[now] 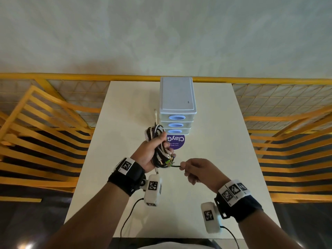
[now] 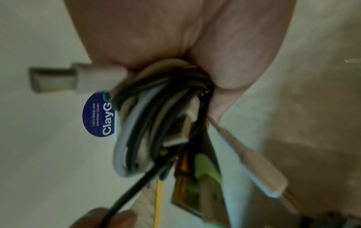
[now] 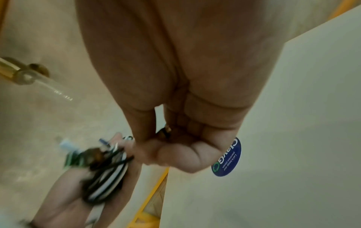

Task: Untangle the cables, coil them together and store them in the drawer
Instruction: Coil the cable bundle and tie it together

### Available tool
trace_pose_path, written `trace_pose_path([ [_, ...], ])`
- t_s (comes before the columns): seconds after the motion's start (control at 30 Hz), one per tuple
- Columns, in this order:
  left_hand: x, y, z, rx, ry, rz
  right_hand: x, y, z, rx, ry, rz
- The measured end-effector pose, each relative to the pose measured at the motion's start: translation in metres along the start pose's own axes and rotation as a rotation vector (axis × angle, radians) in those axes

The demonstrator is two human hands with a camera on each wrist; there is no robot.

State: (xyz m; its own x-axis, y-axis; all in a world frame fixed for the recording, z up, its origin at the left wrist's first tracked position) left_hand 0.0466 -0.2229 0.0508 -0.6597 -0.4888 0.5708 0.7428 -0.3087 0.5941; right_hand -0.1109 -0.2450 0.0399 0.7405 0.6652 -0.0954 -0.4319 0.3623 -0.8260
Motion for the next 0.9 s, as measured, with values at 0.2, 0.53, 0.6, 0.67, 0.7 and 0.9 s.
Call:
trace_pose_path([
  [0.2,0.016,-0.006,0.017,-0.017,-0.092,-0.261,-0.01,-0.006,-0.007,-0.006,0.052,-0.097],
  [0.53,0.007,-0.007,0.015,0.205,0.018,-0.9,-0.012,-0.006,-0.007,-0.015,0.114,-0.247],
  [0.6,0.004,-0.009,0.015,0.221,0.041,-0.907,-0.011,-0.01,-0.009,-0.061,0.125,-0.169],
  [0.67,0.001,-0.01,0.016,0.214,0.057,-0.87,-0.01,-0.015,-0.01,-0.103,0.176,-0.083],
  [0.7,0.001,-0.011,0.017,0.206,0.05,-0.844,-0.01,-0.017,-0.011,-0.124,0.212,-0.045],
  [0.9,0.002,-0.004,0.023,0.243,0.068,-0.961,0.005,-0.03,-0.008,-0.201,0.196,0.135],
])
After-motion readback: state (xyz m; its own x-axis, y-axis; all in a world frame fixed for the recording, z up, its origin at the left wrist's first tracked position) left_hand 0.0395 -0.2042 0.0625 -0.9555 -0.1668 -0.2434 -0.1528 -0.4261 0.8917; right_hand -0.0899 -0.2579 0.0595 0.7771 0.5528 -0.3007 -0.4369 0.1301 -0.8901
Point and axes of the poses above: each hand's wrist, its own z-axis away from the middle knuckle, its own x-axis out of the palm, y = z × x, the point moved 9 cm from there along -z, towards the middle knuckle, and after that the axes turned 6 degrees about y, right-handed, at the moved point
